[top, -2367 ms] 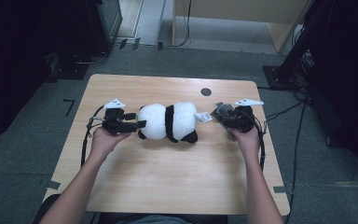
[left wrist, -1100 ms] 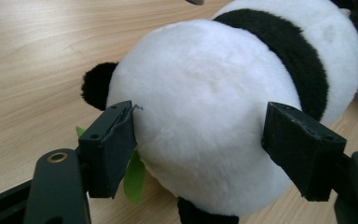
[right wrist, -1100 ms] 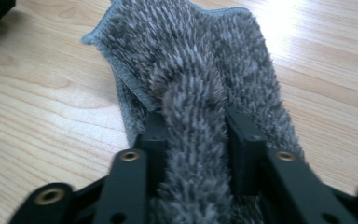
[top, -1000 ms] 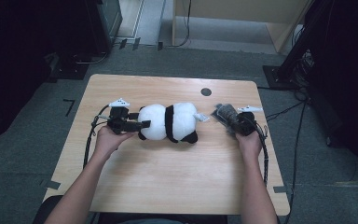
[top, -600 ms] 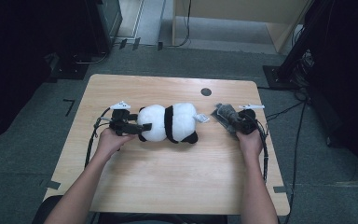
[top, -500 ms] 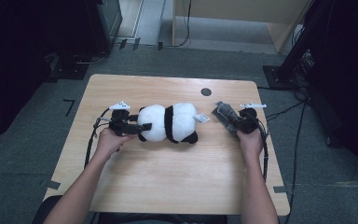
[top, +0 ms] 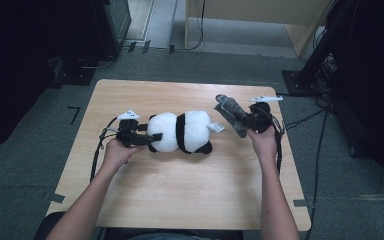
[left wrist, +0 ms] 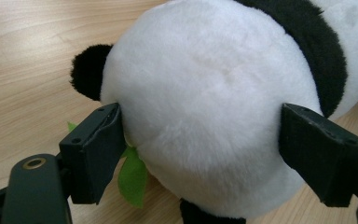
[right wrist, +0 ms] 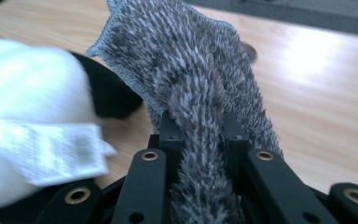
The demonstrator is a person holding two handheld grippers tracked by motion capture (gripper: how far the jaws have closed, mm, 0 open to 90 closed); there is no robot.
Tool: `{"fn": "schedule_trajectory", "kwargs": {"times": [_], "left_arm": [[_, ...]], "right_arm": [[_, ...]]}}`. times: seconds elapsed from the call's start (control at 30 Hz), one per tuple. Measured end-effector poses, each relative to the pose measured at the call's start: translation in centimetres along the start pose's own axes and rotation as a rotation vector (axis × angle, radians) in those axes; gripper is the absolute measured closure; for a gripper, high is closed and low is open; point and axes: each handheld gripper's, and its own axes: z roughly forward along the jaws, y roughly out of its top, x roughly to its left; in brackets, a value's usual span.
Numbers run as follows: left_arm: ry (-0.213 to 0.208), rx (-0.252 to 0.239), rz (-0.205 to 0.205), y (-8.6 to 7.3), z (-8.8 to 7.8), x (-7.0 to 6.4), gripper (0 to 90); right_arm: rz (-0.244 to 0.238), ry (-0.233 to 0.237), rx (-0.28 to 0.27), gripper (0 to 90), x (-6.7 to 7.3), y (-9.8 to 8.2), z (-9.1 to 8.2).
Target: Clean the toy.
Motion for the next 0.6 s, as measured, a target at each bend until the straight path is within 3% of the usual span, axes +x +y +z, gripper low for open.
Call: {"fn": "schedule_trajectory", "kwargs": {"times": [0.2,0.33,0.43,0.6], "left_arm": [[0.007,-0.005,0.016,0.0,-0.1,-0.2,17.1],[-0.001,-0.004,-0.013,0.1,-0.1,-0.1,17.1],[0.000,-0.012,-0.009,0.2,-0.3,-0.2,19.5],[0.008,-0.020,0.006,0.8,-1.2,-1.0,22.5]], "right_arm": [[-0.056,0.034,0.017,77.0,2.5,2.9,-0.1],[-0.077,0.060,0.038,77.0,3.7,4.7,0.2],[-0.096,0.063,0.049,77.0,4.4,5.5,0.5],[-0.155,0.103,0.055,77.0,7.4,7.9,1.2]]}}
